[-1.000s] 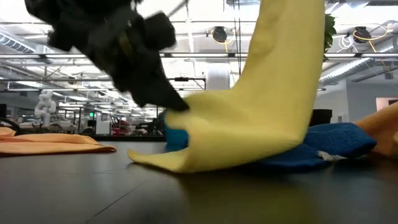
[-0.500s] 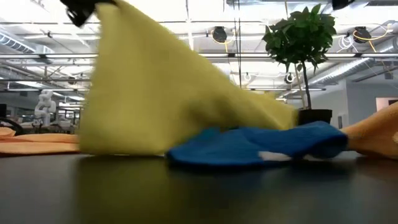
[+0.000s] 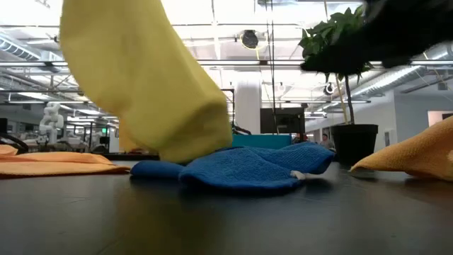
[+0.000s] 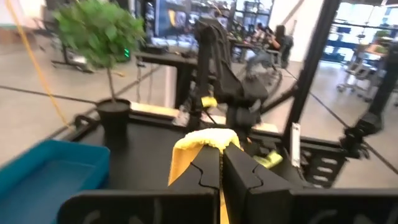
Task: Fold microfiber towels
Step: Fold the yellow microfiber towel
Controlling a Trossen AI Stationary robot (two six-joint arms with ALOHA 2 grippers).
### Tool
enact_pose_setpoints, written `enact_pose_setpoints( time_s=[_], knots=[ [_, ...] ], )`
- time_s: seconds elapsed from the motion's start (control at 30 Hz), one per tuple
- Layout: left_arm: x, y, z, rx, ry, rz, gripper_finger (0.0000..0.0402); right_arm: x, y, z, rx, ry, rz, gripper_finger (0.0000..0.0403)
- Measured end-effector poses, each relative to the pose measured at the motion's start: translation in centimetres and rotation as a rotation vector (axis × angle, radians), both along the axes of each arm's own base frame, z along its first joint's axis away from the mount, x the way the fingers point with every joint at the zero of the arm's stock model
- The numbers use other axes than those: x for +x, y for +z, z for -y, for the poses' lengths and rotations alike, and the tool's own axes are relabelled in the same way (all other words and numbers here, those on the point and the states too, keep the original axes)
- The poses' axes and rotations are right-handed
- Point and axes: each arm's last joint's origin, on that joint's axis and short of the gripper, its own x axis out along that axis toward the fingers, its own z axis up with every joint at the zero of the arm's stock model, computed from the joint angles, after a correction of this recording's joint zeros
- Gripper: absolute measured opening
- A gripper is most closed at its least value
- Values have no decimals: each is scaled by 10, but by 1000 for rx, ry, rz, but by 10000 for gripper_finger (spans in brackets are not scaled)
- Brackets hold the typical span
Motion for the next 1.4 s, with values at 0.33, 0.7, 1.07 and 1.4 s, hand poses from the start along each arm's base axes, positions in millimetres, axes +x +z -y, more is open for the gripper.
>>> enact_pose_setpoints(
  time_s=[0.33,0.7,1.07,1.4],
  knots=[
    [-2,17,-2,30,39,29,0,60,-29,8,34,14,-148,183],
    [3,7,6,55,24,-36,0,98,-38,15,-112,-210,-530,182],
    [14,-9,19,59,-82,-134,1,39,-1,61,-123,-726,-779,182],
    [24,-18,29,89,-114,-177,2,29,18,56,79,-566,-406,182]
  ],
)
